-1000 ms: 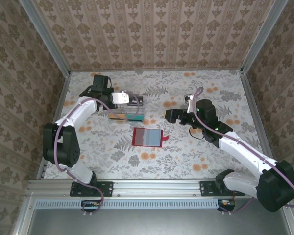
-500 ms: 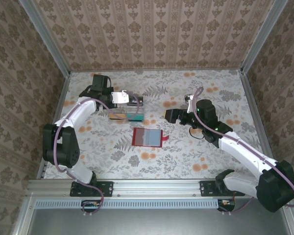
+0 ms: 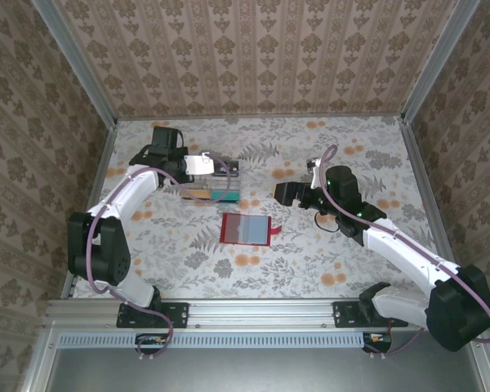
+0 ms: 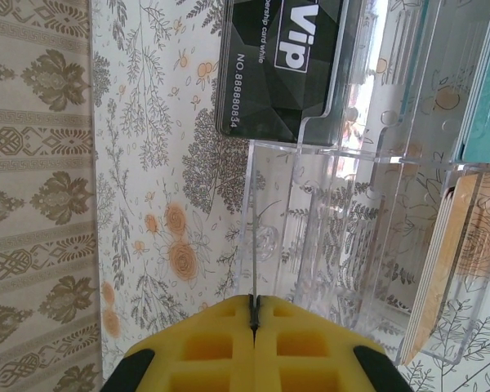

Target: Take the credit cards out of the card holder

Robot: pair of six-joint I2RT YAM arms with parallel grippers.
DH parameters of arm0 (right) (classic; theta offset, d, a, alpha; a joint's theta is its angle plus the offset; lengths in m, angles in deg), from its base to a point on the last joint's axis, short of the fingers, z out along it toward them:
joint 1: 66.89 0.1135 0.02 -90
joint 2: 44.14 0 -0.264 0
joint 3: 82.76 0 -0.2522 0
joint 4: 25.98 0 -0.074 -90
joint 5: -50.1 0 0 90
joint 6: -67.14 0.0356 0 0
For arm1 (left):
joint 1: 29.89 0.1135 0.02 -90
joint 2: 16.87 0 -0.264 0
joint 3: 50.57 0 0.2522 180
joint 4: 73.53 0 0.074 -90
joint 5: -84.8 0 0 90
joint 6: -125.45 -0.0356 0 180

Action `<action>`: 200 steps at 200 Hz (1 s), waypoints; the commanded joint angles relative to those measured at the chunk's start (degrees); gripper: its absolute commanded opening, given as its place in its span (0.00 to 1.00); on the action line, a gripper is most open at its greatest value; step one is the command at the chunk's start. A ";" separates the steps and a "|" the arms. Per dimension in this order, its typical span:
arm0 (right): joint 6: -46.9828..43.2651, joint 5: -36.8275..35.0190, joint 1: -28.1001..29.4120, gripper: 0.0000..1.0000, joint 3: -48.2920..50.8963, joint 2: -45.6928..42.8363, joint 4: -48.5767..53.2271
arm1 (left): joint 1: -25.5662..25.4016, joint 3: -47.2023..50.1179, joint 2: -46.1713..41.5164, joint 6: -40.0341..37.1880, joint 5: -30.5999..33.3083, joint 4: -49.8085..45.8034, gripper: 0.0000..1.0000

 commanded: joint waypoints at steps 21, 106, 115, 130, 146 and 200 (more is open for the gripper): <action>0.29 0.42 -0.23 1.00 -0.50 -0.30 0.01 | 0.83 0.13 1.73 -1.00 -1.50 -0.97 0.00; 0.16 0.60 -0.22 1.00 -1.35 -0.11 0.88 | 0.84 -1.04 3.93 -0.62 -1.37 -0.59 0.00; 0.41 0.58 -0.19 1.00 -1.06 -0.34 0.65 | 0.91 -0.98 3.94 -0.73 -1.36 -0.54 0.00; 0.89 0.71 -0.25 1.00 -0.54 -0.54 0.27 | 1.01 -0.86 4.09 -0.73 -1.51 -0.60 0.00; 0.99 0.64 -0.20 1.00 -0.21 -0.56 0.17 | 1.01 -0.78 4.36 -0.78 -1.74 -0.62 0.00; 1.11 0.84 -0.21 1.00 -0.34 -0.17 0.01 | 0.92 -2.15 5.51 -0.51 -1.28 -0.46 0.00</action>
